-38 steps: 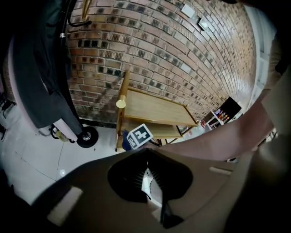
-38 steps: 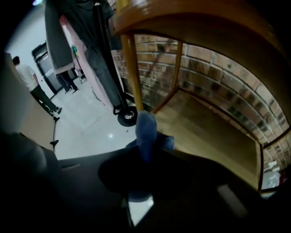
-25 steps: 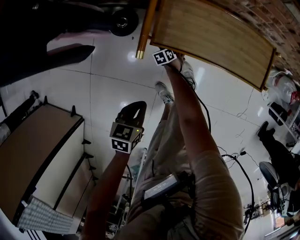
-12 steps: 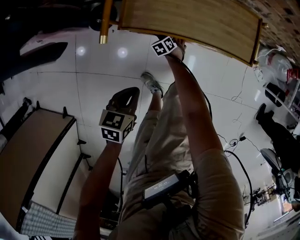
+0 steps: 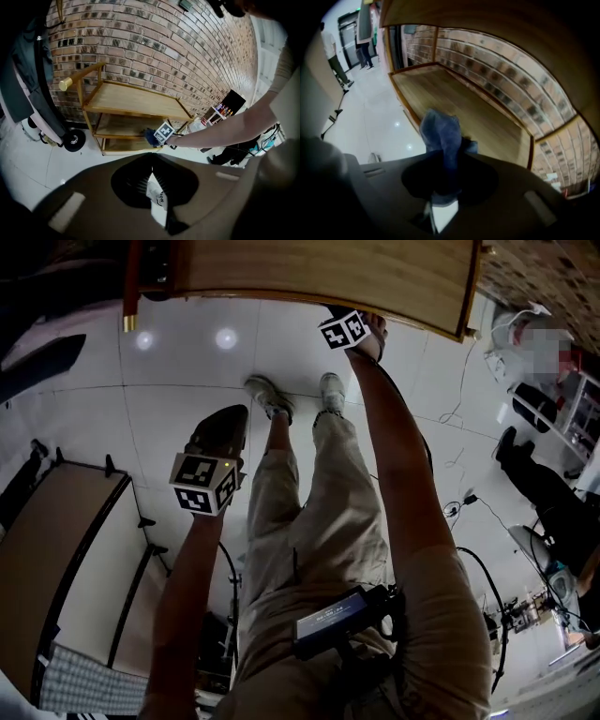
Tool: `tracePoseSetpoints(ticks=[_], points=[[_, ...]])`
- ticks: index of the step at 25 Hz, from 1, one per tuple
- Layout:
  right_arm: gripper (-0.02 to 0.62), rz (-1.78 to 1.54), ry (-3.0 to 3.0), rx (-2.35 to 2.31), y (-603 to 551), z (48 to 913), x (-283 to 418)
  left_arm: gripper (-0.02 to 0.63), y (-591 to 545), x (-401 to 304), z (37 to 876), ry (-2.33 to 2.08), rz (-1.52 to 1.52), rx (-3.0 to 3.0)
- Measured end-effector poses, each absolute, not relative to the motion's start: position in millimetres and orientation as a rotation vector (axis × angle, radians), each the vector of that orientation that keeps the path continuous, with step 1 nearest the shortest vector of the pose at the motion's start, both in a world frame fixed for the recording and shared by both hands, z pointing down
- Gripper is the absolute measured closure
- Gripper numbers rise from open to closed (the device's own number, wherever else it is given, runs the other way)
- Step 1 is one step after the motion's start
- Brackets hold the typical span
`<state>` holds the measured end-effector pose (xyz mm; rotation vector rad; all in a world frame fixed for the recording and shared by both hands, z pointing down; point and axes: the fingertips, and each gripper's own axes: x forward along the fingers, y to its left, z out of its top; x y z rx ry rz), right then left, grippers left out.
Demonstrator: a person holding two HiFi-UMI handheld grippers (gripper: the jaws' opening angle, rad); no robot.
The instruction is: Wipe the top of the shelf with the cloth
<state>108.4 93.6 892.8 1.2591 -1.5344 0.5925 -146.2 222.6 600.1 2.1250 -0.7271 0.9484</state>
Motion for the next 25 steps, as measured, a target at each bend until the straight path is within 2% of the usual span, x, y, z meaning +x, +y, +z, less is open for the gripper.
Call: tracePoseSetpoints(ticks=[9,14,19,25], points=[[0.52,0.647,-1.36,1.348,168,895,251,0.626,239,-78,615,-0.673,0.965,2.136],[0.52,0.718,-1.252,1.389,195,895,295,0.626,230,-65,615,-0.661,0.982,2.162],[0.52,0.794,-1.291,1.387,223,879,270,0.626,219,-75,617,-0.69,0.976,2.159],[0.52,0.74,-1.516,1.241,232,865,164,0.626,199,-101,640,-0.72,0.95,2.162]])
